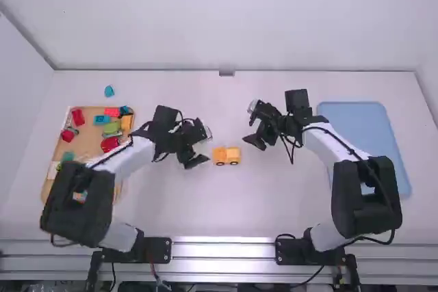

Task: Assemble lego blocks to make yellow taxi

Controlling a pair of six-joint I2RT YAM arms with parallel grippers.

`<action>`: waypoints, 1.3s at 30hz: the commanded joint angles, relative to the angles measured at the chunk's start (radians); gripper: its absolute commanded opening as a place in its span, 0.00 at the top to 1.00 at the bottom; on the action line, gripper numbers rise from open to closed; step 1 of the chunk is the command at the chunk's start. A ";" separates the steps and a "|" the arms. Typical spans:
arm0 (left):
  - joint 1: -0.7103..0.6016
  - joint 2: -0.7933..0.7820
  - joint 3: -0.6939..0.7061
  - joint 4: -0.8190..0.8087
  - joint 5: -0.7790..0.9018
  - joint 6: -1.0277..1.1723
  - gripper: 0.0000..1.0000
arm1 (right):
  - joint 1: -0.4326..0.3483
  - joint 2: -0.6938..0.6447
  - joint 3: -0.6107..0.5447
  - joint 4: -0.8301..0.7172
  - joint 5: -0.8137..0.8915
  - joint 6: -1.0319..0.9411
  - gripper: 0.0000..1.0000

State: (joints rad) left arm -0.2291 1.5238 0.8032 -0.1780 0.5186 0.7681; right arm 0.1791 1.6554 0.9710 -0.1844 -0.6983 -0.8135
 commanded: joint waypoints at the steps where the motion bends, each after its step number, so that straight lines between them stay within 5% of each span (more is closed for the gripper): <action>1: 0.001 -0.137 0.002 -0.044 -0.152 -0.182 0.01 | -0.002 -0.007 -0.010 0.013 -0.011 0.006 0.02; 7: 0.008 -0.354 0.000 -0.107 -0.598 -0.458 0.01 | -0.002 -0.007 -0.010 0.067 -0.010 0.049 0.02; 9: 0.006 -0.409 0.000 -0.107 -0.840 -0.701 0.01 | 0.000 -0.007 -0.010 0.081 -0.011 0.054 0.02; 15: 0.019 -0.470 0.008 -0.150 -1.096 -0.951 0.01 | -0.002 -0.007 -0.010 0.084 -0.010 0.054 0.02; 22: 0.161 -0.471 0.140 -0.336 -0.962 -1.047 0.01 | -0.002 -0.007 -0.010 0.084 -0.008 0.049 0.02; 31: 0.560 -0.241 0.327 -0.532 -0.616 -1.054 0.01 | -0.001 -0.007 -0.010 0.107 -0.021 0.047 0.02; 39: 0.613 -0.002 0.369 -0.467 -0.483 -0.823 0.01 | -0.034 -0.027 -0.010 0.061 -0.295 -0.140 0.02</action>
State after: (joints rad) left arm 0.3878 1.4776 1.1511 -0.6468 -0.0406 -0.1513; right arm 0.1661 1.6554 0.9710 -0.1104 -0.8536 -0.8528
